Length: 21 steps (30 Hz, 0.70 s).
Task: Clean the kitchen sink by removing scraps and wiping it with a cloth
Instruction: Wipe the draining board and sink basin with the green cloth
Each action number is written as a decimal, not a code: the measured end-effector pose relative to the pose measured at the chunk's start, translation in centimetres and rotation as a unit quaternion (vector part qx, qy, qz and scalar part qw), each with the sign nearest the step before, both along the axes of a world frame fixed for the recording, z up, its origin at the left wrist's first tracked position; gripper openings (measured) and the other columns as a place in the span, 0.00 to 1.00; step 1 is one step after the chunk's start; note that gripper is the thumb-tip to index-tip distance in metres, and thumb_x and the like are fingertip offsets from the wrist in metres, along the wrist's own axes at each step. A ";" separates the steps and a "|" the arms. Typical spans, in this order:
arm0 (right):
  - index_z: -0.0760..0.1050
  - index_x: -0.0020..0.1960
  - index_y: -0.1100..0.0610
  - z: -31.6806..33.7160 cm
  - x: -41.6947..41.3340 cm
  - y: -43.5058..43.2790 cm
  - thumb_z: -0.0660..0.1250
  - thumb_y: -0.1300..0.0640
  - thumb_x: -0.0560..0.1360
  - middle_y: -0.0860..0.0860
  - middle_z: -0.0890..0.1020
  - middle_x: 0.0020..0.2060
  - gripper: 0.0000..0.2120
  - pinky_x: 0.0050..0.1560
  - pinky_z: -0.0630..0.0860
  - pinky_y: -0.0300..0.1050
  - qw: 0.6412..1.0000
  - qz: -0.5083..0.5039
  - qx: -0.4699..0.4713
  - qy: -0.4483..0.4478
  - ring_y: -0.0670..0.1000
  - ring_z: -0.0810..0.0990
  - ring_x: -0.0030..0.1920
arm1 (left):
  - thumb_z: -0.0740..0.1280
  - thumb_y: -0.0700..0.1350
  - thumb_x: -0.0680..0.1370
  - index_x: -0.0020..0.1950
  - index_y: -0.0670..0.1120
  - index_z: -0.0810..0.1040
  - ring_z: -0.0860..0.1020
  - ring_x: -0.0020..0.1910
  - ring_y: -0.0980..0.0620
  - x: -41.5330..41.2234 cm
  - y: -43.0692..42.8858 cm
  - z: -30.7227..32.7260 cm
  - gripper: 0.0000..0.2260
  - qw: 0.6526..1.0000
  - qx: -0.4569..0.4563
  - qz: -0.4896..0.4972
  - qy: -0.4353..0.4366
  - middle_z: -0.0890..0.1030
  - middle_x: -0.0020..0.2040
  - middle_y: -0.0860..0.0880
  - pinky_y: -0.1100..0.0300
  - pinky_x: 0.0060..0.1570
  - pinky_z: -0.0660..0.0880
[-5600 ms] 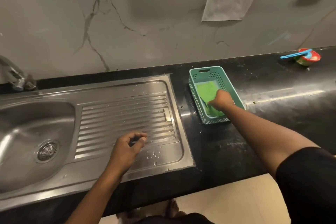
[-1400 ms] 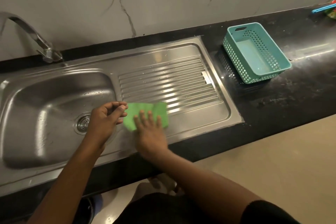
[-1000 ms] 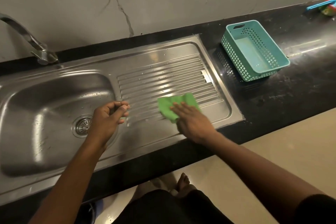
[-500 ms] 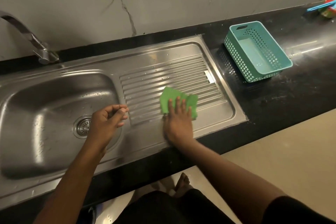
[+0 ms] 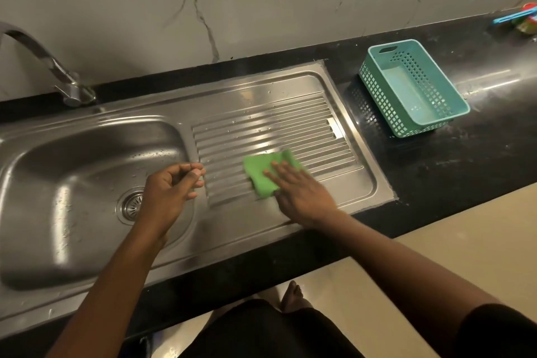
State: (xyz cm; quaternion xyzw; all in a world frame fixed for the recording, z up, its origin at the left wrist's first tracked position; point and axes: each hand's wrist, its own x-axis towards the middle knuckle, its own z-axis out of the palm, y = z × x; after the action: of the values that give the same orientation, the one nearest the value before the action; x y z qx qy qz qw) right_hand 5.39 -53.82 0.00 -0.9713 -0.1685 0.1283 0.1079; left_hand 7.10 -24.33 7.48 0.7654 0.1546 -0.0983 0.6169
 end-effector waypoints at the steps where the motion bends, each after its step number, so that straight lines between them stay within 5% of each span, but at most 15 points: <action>1: 0.55 0.84 0.45 0.2 0.4 -2.3 0.52 0.45 0.87 0.48 0.55 0.84 0.27 0.82 0.55 0.56 0.999 -0.036 -0.002 0.002 0.51 0.52 0.84 | 0.69 0.41 0.83 0.59 0.45 0.86 0.86 0.55 0.44 -0.1 -0.1 0.1 0.08 1.000 0.000 0.000 -0.001 0.89 0.55 0.46 0.45 0.59 0.82; 6: 0.47 0.85 0.49 1.0 3.3 -9.9 0.45 0.44 0.87 0.52 0.49 0.85 0.28 0.83 0.51 0.58 0.975 -0.216 -0.030 0.033 0.54 0.47 0.84 | 0.69 0.41 0.83 0.59 0.45 0.85 0.87 0.54 0.45 -0.3 0.2 0.1 0.08 1.000 0.000 0.002 0.000 0.89 0.54 0.47 0.48 0.57 0.82; 10: 0.47 0.85 0.53 -0.1 3.7 -4.7 0.43 0.44 0.86 0.58 0.47 0.84 0.30 0.83 0.47 0.63 0.956 -0.293 -0.004 0.014 0.60 0.45 0.84 | 0.69 0.41 0.83 0.58 0.47 0.85 0.87 0.54 0.45 -0.2 0.3 -0.1 0.07 1.000 -0.006 0.003 0.004 0.89 0.54 0.47 0.49 0.57 0.82; 15: 0.49 0.85 0.55 -0.9 2.3 6.6 0.46 0.46 0.87 0.60 0.48 0.84 0.29 0.83 0.43 0.62 0.974 -0.224 0.034 0.022 0.61 0.43 0.84 | 0.69 0.41 0.83 0.56 0.49 0.86 0.87 0.52 0.48 0.5 0.2 -0.2 0.07 1.000 -0.009 0.001 -0.001 0.89 0.53 0.48 0.50 0.56 0.82; 21: 0.60 0.82 0.56 -1.1 0.9 18.6 0.54 0.47 0.84 0.59 0.57 0.83 0.29 0.83 0.45 0.62 0.997 0.011 0.062 0.050 0.59 0.49 0.84 | 0.69 0.39 0.83 0.54 0.48 0.86 0.87 0.52 0.46 1.5 0.1 0.0 0.07 1.000 -0.017 0.013 -0.008 0.89 0.52 0.45 0.52 0.54 0.82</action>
State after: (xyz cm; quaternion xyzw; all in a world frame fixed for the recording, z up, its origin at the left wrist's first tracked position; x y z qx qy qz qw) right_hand 6.28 -35.20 -1.07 -0.9532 -0.1813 0.1675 0.1747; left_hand 8.58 -24.25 7.51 0.7533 0.1575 -0.0870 0.6326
